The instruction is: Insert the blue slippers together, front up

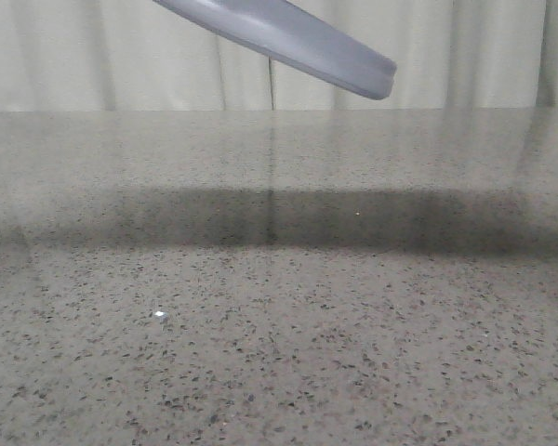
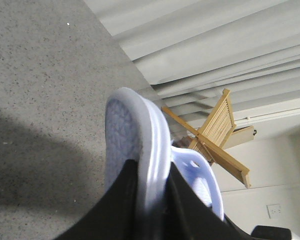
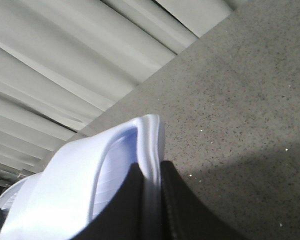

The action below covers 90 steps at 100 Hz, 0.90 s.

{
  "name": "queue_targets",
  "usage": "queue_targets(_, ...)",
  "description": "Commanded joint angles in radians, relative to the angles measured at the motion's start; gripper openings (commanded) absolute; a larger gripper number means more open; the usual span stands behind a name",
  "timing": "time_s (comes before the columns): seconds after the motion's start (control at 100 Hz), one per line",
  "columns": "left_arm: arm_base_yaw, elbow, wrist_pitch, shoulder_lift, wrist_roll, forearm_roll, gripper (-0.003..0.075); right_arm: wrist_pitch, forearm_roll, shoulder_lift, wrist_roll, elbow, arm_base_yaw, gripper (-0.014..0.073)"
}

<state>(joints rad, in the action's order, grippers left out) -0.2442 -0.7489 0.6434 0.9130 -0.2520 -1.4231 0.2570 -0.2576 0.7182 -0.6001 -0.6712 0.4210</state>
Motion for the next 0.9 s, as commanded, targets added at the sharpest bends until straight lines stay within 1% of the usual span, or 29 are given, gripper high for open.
queue_targets(0.0,-0.011,-0.026,0.147,-0.003,-0.023,-0.138,0.0027,-0.095,-0.021,0.036,0.014,-0.034,0.01,-0.0107)
queue_targets(0.13,-0.011,-0.026,0.165,-0.003,-0.038,-0.172,0.0027,-0.118,-0.021,0.085,0.014,-0.034,0.012,-0.0107)
queue_targets(0.48,-0.011,-0.026,0.208,-0.003,-0.04,-0.185,0.0027,-0.205,-0.008,0.198,0.014,-0.034,0.018,-0.0107)
queue_targets(0.65,-0.011,-0.026,0.232,0.003,-0.04,-0.186,0.0027,-0.265,0.013,0.226,0.014,-0.038,0.074,-0.0107)
queue_targets(0.77,-0.013,-0.026,0.272,0.022,-0.04,-0.188,0.0027,-0.314,0.035,0.237,0.014,-0.041,0.117,-0.0107)
queue_targets(0.89,-0.013,-0.026,0.295,0.035,-0.04,-0.19,0.0027,-0.336,0.043,0.246,0.014,-0.041,0.136,-0.0107)
